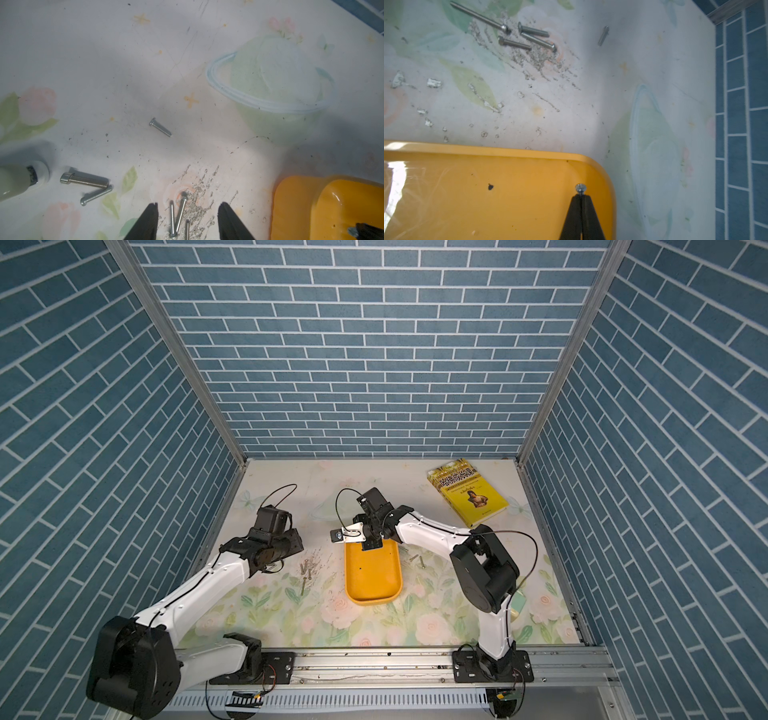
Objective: Take out the screws from the storage box
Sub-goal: Pick up the screw from the storage box, then place the screw at the center of the board.
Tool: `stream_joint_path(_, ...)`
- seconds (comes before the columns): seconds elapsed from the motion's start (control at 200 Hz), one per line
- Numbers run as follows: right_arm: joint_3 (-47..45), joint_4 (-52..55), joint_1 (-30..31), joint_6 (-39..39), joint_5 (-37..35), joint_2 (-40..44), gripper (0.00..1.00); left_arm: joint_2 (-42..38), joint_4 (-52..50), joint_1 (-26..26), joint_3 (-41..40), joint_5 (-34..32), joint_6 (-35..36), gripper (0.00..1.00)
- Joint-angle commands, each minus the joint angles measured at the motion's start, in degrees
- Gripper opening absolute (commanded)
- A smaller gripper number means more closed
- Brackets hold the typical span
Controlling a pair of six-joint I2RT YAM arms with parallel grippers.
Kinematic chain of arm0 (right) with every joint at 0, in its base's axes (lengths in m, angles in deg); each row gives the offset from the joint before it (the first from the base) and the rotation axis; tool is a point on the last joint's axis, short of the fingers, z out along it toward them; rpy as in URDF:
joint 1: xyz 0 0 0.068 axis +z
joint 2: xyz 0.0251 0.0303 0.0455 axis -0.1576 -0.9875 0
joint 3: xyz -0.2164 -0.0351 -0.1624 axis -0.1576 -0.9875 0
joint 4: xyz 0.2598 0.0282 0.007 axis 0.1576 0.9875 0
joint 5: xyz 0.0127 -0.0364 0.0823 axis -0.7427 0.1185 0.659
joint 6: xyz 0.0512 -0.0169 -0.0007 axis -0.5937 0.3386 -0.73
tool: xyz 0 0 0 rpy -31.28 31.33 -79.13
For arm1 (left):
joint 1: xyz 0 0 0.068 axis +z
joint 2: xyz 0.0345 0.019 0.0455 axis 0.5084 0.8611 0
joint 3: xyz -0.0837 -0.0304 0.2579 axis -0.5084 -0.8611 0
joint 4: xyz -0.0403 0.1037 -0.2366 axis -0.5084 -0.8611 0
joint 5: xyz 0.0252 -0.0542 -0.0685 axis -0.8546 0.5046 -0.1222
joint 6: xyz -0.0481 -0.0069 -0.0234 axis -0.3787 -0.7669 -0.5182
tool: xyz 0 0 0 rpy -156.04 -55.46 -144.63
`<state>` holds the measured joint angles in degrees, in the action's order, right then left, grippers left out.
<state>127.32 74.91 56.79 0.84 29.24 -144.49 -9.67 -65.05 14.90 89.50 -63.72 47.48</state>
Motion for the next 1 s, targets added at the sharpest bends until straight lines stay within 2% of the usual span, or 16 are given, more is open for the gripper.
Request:
stream_joint_path(0.0,-6.63,-8.10,-2.07,-8.57,-3.26,5.80,0.00,-1.74,0.26,0.38,-1.01,-2.45,0.58,0.52)
stream_joint_path(0.195,-26.73,-23.45,-7.08,-20.31,-7.24,20.02,0.00,-4.80,-0.09,0.37,-1.24,-5.57,0.36,0.52)
stream_joint_path(0.32,-33.50,-25.80,-9.59,-24.91,-10.56,23.48,0.00,-6.64,-0.39,0.39,-1.49,-6.86,0.06,0.52)
stream_joint_path(0.475,-34.91,-24.21,-10.61,-28.53,-19.68,20.25,0.00,-8.03,-0.53,0.37,-1.71,-7.86,-0.21,0.52)
stream_joint_path(0.63,-34.30,-23.40,-11.20,-29.28,-20.98,16.36,0.00,-8.43,-0.18,0.37,-2.11,-7.98,-0.09,0.54)
stream_joint_path(0.825,-32.52,-20.88,-11.42,-29.86,-24.83,12.70,0.00,-8.78,-0.18,0.37,-2.20,-8.60,-0.33,0.76)
stream_joint_path(0.995,-33.32,-22.16,-11.43,-29.99,-25.13,13.05,0.00,-9.07,-0.27,0.36,-2.17,-8.87,-0.32,0.77)
